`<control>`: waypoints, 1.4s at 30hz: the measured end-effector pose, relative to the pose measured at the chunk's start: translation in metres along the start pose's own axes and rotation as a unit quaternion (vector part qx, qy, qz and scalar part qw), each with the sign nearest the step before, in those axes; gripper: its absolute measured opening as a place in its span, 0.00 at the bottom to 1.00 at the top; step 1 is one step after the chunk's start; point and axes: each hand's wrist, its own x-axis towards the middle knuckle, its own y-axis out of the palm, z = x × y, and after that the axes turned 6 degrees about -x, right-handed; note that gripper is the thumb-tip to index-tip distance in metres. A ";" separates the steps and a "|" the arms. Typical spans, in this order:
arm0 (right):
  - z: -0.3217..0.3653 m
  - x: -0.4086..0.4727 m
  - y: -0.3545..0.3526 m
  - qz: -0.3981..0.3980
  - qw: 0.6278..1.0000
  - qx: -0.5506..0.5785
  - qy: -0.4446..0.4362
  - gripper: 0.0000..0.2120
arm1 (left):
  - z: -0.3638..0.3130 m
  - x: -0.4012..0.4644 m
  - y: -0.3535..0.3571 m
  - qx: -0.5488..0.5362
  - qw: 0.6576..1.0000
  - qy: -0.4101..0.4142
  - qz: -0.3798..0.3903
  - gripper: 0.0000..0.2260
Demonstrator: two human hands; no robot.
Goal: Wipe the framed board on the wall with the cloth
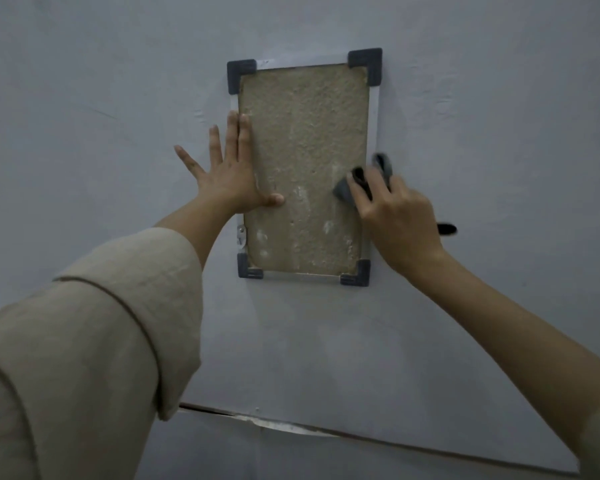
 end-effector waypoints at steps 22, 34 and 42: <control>0.005 0.013 0.000 0.009 0.999 0.034 -0.008 0.22 | -0.003 0.000 0.000 0.001 1.000 -0.004 0.002 0.57; 0.000 -0.008 -0.003 0.017 0.998 0.006 -0.057 0.20 | 0.000 0.000 0.001 -0.006 1.000 0.003 0.000 0.56; 0.009 0.050 0.009 0.009 0.998 0.017 -0.051 0.19 | -0.003 0.001 0.000 0.000 1.000 -0.005 0.001 0.57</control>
